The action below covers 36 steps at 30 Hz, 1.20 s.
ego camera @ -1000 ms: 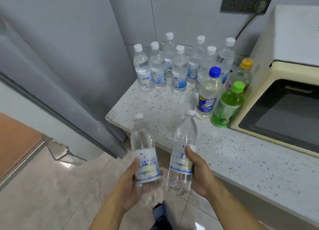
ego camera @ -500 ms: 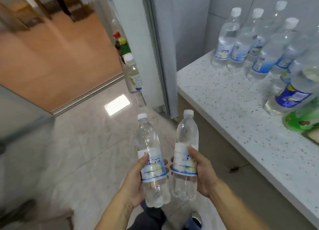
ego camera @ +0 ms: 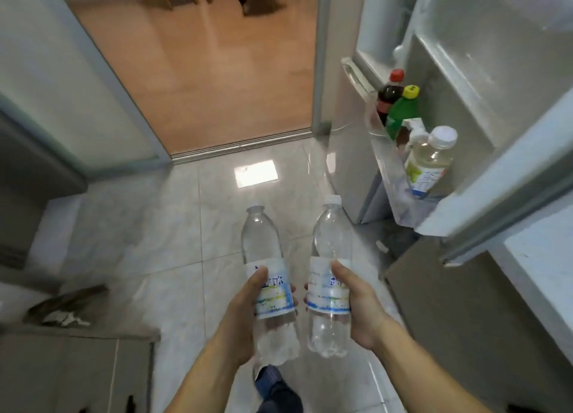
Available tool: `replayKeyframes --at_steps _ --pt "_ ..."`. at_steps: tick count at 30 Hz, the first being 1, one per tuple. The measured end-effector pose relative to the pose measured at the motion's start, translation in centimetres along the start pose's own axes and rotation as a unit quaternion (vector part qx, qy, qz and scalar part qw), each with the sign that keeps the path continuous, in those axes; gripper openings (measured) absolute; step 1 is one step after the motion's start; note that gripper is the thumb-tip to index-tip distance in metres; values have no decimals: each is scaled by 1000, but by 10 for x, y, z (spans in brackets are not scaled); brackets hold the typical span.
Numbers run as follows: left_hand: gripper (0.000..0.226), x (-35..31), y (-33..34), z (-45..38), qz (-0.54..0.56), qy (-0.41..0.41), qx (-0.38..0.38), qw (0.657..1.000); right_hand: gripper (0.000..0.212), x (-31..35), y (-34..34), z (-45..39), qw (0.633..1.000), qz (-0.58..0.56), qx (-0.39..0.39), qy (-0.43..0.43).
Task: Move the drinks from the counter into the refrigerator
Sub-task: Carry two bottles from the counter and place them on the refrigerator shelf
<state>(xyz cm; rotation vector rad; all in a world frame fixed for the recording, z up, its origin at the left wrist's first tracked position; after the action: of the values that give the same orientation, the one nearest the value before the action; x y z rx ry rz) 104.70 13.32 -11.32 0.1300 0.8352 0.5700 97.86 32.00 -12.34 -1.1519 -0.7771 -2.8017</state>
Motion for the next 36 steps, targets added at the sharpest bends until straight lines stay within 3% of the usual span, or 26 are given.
replayKeyframes --at_steps 8,15,25,32,36 --pt "70 -81 -79 -31 -27 39 -14 999 78 25 98 -76 997 80 12 21" --pt "71 -134 -101 -100 14 28 -24 999 61 51 125 -153 998 42 13 32" --pt "60 -276 -60 -243 -6 29 -2 1000 66 168 149 -305 999 -30 5 11" --pt "64 -361 -15 -333 -50 24 33 998 49 258 135 -381 997 -52 -36 -33" --pt "48 -394 3 -386 -59 -1 54 997 39 290 124 -416 993 -62 -88 -47"
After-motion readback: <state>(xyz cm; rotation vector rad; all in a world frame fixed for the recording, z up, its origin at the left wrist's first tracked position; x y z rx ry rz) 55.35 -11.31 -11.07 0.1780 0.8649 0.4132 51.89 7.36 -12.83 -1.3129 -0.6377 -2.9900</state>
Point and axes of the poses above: each hand's wrist, its own z-axis away from the middle knuckle, its own y-axis out of the palm, x = y × z, the point moved 1 cm from there along -z, towards the middle knuckle, and after that the axes turned 1 degree about x, right-handed, at the moved point
